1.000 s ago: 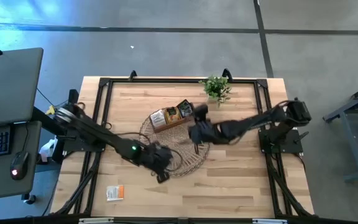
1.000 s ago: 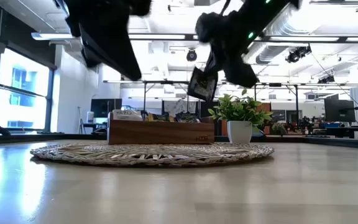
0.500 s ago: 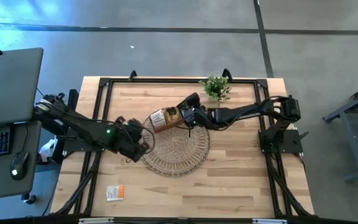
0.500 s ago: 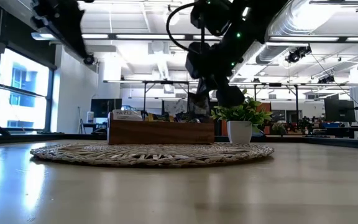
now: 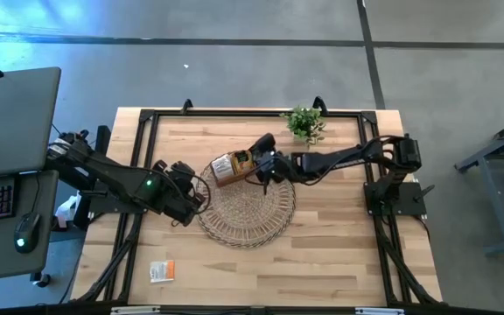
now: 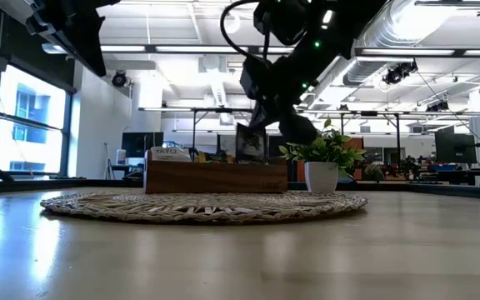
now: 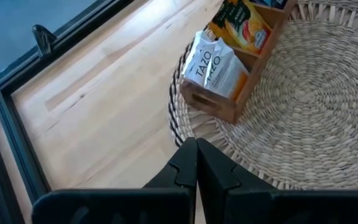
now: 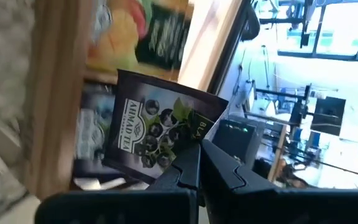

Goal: Pick & Place Tea
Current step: Put the violet tea packet into the right compartment of the wooden organizer, then put the white tea packet into the left compartment of the wooden organizer

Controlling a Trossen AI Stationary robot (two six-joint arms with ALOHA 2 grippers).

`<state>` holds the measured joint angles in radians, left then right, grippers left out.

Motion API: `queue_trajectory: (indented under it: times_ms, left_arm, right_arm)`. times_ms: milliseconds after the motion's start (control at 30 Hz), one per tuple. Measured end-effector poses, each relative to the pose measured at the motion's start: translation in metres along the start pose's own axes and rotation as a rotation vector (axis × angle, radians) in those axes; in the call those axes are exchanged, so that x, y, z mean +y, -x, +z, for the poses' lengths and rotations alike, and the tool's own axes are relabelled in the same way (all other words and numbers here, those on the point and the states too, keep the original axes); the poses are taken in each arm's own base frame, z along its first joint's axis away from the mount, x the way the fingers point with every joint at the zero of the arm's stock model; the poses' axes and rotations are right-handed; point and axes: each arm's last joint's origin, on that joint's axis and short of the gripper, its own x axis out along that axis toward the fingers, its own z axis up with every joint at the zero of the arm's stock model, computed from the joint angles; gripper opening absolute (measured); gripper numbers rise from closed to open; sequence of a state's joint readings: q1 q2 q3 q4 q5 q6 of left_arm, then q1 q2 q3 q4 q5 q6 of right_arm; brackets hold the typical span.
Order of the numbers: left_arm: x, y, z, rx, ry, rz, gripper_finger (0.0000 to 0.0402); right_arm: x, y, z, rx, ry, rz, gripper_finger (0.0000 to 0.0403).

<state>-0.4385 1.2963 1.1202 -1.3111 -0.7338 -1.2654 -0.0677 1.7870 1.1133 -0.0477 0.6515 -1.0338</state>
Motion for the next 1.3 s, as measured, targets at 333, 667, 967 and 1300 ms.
queue_trajectory:
  times_ms: [333, 667, 967, 1300]
  left_arm:
    - [0.000, 0.000, 0.000, 0.012, 0.001, -0.004, 0.0000]
    - [0.000, 0.000, -0.001, 0.031, 0.020, -0.009, 0.0000]
    - [-0.004, 0.006, -0.009, 0.110, -0.015, -0.063, 0.0000]
    - [-0.019, 0.047, -0.067, 0.303, -0.168, -0.345, 0.0000]
  right_arm:
    - [0.007, -0.001, -0.004, -0.001, 0.067, 0.087, 0.0008]
    - [0.007, -0.001, -0.004, -0.004, 0.017, 0.091, 0.0073]
    - [0.001, 0.003, 0.001, 0.065, -0.063, -0.040, 0.0135]
    - [0.021, 0.036, 0.047, -0.401, -0.568, 0.285, 0.0135]
